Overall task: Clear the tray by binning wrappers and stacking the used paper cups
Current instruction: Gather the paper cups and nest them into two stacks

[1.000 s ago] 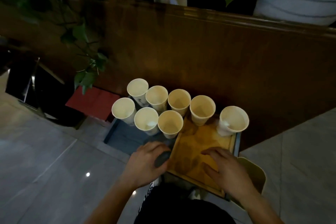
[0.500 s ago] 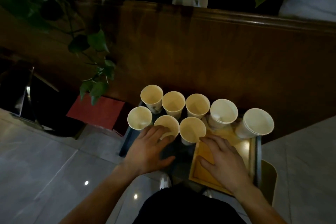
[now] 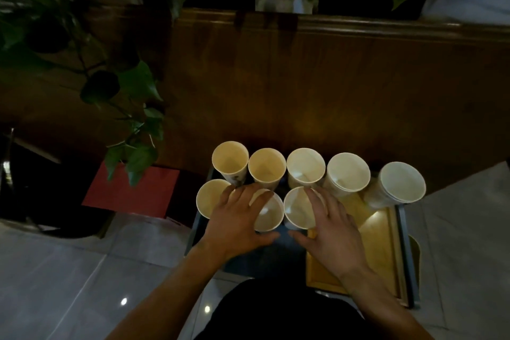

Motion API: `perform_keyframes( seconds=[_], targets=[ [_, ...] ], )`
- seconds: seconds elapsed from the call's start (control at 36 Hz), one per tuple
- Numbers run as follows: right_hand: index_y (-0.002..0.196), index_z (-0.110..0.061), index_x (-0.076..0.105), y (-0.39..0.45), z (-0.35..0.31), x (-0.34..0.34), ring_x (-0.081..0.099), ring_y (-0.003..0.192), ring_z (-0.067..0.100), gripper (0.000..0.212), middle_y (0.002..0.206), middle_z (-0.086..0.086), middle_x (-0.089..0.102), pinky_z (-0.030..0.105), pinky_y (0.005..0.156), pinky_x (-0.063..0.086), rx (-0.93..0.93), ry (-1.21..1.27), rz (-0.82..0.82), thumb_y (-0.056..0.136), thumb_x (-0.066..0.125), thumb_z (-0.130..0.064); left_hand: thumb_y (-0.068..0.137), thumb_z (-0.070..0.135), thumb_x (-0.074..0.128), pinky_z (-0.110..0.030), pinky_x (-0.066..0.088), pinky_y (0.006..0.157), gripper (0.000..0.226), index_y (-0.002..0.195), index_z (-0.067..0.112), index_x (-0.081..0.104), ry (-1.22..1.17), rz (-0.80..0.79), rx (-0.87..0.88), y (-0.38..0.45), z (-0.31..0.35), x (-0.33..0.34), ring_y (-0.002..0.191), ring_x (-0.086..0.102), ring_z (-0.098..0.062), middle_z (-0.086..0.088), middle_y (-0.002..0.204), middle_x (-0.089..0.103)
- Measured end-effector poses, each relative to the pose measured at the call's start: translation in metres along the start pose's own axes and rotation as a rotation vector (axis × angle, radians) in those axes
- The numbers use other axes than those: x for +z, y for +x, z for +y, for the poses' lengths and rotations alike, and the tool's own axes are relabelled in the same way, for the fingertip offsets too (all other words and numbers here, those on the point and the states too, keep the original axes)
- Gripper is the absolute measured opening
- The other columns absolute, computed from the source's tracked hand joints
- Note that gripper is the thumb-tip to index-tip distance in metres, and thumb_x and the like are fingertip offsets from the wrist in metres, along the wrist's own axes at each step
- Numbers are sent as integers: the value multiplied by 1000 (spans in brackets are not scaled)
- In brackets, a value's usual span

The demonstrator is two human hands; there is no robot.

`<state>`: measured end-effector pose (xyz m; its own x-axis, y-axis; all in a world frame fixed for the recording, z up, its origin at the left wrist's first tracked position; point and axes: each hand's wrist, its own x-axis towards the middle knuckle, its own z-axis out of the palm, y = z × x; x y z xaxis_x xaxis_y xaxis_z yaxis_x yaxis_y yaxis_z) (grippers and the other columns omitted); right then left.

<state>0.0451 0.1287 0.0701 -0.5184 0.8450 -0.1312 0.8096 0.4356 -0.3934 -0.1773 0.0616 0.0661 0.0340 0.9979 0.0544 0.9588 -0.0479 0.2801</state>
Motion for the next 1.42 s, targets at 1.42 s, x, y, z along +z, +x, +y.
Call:
perform_keyframes(
  seconds=[1.42],
  targets=[
    [139, -37, 40, -50, 69, -42, 35, 128, 14, 71, 137, -11, 29, 25, 95, 34, 180, 384, 128, 76, 69, -54, 79, 67, 52, -39, 40, 94, 66, 137, 41, 35, -256, 26, -14, 22, 74, -5, 126, 40, -17, 15, 143, 38]
  ],
)
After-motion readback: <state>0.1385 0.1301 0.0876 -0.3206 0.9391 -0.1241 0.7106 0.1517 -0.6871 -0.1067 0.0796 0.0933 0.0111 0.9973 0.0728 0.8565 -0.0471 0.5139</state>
